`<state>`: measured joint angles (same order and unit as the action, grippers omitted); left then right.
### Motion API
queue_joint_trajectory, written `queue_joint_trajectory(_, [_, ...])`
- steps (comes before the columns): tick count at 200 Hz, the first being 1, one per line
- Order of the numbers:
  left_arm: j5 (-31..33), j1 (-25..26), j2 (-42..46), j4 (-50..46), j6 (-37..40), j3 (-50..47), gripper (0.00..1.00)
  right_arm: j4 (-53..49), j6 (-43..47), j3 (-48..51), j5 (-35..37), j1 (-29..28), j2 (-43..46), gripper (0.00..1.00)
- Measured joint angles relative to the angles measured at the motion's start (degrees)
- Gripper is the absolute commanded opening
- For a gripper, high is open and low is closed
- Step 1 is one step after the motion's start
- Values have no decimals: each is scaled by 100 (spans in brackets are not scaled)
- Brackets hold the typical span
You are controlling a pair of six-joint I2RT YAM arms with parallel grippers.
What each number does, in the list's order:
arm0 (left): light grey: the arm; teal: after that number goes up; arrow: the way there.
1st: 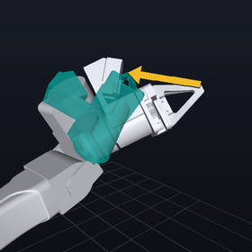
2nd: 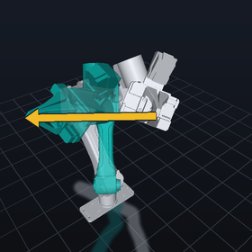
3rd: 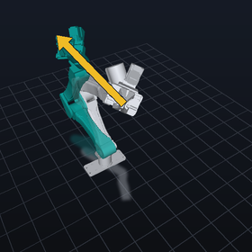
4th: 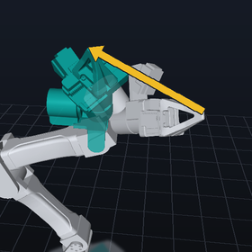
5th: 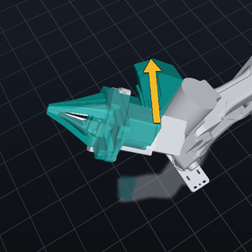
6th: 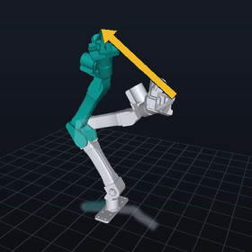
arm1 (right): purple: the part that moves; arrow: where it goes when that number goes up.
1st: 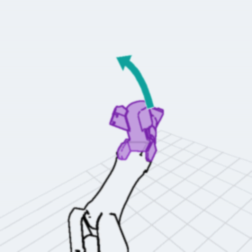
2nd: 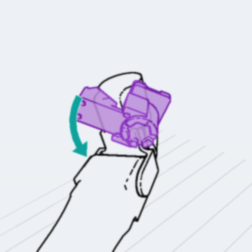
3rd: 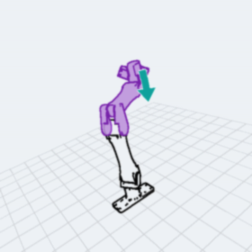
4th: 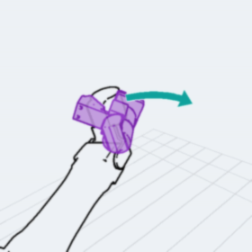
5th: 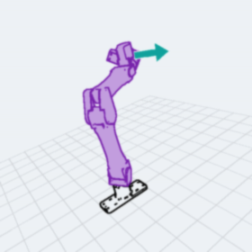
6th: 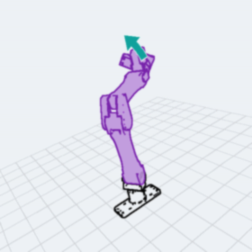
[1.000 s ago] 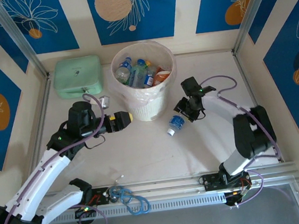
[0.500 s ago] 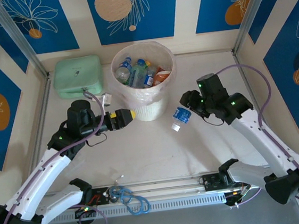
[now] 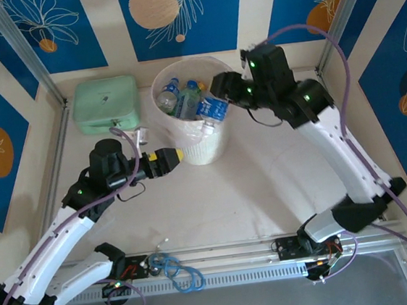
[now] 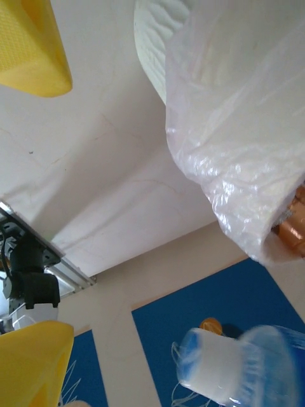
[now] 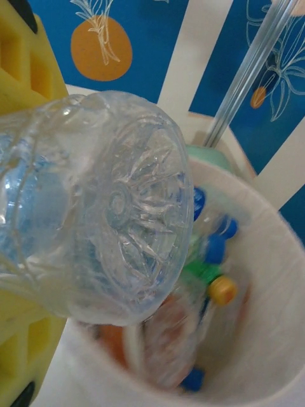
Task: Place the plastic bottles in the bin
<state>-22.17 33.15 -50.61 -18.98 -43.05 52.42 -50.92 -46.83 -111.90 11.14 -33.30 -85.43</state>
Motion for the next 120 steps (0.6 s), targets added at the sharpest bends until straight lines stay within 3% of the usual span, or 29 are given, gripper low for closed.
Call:
queue_joint_trajectory(80, [385,0,-61,-313,4,0,90,-715,343,-2758,-925,909,-2350,51])
queue_joint_trajectory(120, [474,-2,-181,-315,7,0,89,-1095,457,-3392,-1207,953,-2935,63])
